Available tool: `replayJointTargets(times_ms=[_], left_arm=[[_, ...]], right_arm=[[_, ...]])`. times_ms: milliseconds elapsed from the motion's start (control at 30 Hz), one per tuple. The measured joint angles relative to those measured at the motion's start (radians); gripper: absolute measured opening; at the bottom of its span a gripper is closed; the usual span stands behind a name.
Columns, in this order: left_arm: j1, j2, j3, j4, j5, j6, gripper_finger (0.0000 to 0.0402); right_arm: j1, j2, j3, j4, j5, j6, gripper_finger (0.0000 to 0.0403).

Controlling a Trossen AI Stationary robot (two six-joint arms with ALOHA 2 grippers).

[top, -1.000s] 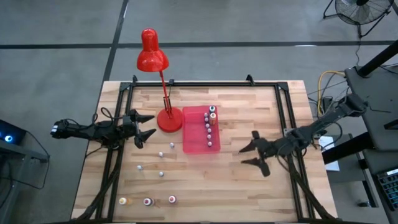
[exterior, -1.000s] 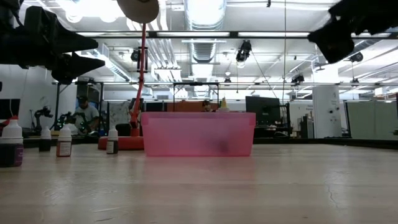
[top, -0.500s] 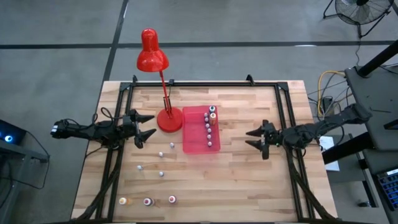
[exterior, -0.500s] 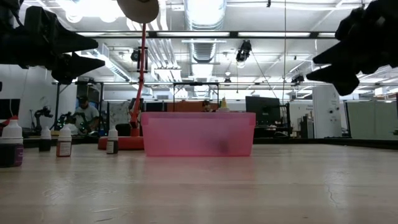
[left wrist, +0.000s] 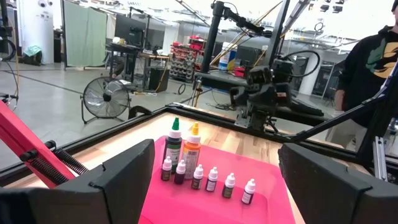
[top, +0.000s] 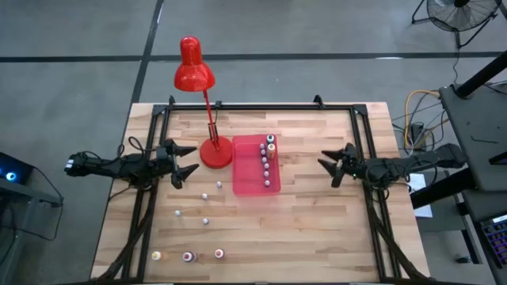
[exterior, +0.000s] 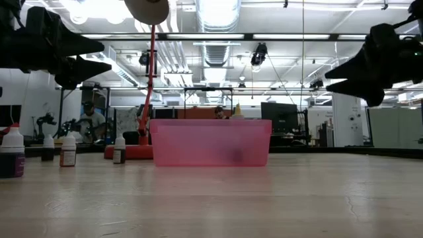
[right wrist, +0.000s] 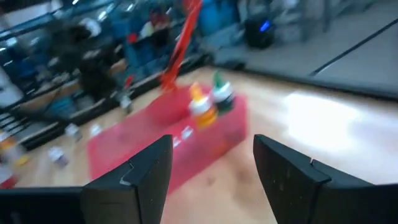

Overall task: Pick & Place food coloring
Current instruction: Put the small black food coloring bottle into the bin

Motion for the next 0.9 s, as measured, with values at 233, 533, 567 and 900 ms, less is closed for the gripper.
replayJointTargets(times_ms=[233, 533, 567, 900], left_arm=[[-0.001, 0.0, 0.0, 0.0, 0.0, 0.0, 0.0314], [-0.001, 0.0, 0.0, 0.0, 0.0, 0.0, 0.0314], [-0.001, 0.0, 0.0, 0.0, 0.0, 0.0, 0.0314], [0.0, 0.0, 0.0, 0.0, 0.0, 0.0, 0.0314]], right_arm=[[-0.018, -0.155, 0.0, -0.003, 0.063, -0.143, 0.0215], [-0.018, -0.214, 0.001, -0.007, 0.097, -0.177, 0.0215], [-0.018, -0.214, 0.001, -0.009, 0.11, -0.175, 0.0215], [-0.018, -0.144, 0.001, -0.013, 0.164, -0.263, 0.0215]])
